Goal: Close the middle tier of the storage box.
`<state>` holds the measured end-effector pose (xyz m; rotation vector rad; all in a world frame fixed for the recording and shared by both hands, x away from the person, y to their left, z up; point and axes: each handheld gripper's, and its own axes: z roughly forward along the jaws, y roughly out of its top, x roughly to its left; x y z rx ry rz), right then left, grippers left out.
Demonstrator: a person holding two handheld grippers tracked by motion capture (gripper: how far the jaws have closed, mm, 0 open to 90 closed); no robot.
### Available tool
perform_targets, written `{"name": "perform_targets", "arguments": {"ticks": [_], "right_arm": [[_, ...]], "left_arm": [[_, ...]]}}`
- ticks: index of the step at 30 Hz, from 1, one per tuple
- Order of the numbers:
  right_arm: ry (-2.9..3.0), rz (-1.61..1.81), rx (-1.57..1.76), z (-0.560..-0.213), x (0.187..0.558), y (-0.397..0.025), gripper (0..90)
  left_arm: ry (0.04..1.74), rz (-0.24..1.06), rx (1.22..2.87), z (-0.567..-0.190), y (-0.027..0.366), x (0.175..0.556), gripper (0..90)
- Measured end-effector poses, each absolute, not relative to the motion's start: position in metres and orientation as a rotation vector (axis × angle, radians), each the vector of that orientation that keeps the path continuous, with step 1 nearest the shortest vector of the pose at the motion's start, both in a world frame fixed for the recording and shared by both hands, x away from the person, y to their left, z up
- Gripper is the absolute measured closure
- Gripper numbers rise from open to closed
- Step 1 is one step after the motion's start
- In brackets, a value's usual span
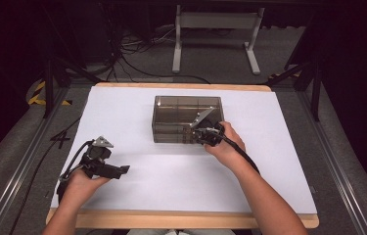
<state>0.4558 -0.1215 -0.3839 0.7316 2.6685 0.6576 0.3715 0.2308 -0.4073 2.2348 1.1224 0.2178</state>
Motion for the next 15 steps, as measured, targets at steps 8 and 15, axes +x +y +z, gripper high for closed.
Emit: {"name": "perform_targets", "arguments": {"ticks": [8, 15], "right_arm": [[2.644, 0.674, 0.746, -0.3860, 0.4593, -0.1220, 90.0], [2.634, 0.688, 0.761, -0.3875, 0.4603, -0.1229, 90.0]], "left_arm": [[1.122, 0.218, 2.236, -0.4072, 0.2309, 0.3714, 9.7], [1.123, 0.219, 2.234, -0.4070, 0.2307, 0.3711, 9.7]]}}
